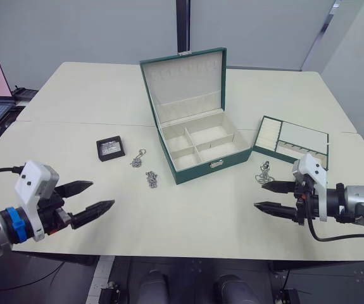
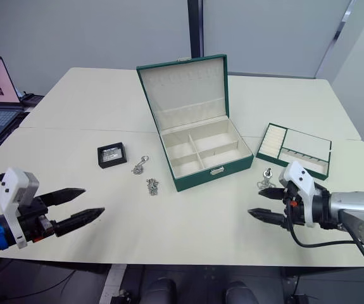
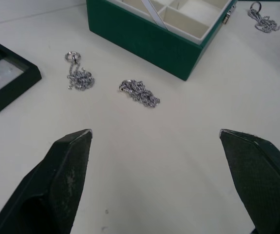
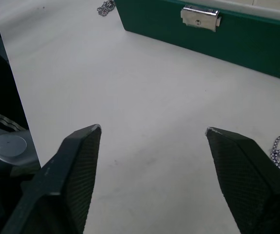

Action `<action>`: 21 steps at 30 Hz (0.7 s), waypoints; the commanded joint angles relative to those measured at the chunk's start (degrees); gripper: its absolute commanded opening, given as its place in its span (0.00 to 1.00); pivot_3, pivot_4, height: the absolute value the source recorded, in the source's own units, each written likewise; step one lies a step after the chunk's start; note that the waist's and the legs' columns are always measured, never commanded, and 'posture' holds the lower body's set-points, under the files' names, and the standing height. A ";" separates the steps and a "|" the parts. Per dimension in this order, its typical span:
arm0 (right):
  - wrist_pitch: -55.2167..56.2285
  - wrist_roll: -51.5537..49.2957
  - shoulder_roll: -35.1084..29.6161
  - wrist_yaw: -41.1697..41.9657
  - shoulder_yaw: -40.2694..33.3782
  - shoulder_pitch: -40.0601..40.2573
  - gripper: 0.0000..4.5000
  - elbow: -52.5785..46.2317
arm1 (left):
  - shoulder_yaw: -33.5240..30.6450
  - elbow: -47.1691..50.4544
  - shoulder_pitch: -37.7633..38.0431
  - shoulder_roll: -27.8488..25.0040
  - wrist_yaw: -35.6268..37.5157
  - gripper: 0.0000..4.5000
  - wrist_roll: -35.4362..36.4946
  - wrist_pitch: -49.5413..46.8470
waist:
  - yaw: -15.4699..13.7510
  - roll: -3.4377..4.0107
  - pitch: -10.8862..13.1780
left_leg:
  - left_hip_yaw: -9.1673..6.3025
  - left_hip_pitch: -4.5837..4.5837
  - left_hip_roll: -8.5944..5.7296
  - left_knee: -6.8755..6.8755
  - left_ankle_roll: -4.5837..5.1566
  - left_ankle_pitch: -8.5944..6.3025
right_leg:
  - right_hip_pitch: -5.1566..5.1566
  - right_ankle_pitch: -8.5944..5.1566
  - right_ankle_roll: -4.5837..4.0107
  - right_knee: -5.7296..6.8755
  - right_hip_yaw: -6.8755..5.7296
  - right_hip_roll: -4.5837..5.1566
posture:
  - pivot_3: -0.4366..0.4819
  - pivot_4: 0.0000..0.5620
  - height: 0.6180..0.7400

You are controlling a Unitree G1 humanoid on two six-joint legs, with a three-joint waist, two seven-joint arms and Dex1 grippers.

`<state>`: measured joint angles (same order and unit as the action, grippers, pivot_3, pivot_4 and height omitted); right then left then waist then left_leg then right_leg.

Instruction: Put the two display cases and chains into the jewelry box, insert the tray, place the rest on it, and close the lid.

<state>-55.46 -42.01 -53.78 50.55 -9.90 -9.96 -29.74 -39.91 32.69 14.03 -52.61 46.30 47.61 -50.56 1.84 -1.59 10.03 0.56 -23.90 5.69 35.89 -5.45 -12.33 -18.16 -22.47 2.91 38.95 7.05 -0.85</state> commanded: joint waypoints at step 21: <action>25.39 30.92 12.00 -4.06 19.91 -42.64 0.00 53.00 | 38.58 -21.89 -42.19 -0.54 -8.67 0.01 -19.39 0.34 | 0.02 0.05 0.03 | 0.14 -0.03 0.01 0.08 -0.20 0.13 | -0.05 0.01 -0.02 0.05 0.05 -0.01 | 0.48 0.27 1.00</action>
<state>-34.12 -14.10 -42.35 46.69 9.97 -49.53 17.80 -4.43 13.55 -25.35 -53.55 37.70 32.05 -51.96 1.85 -1.54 10.07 0.71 -23.91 5.70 36.00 -5.66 -12.19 -18.18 -22.46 2.89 39.00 7.10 -0.86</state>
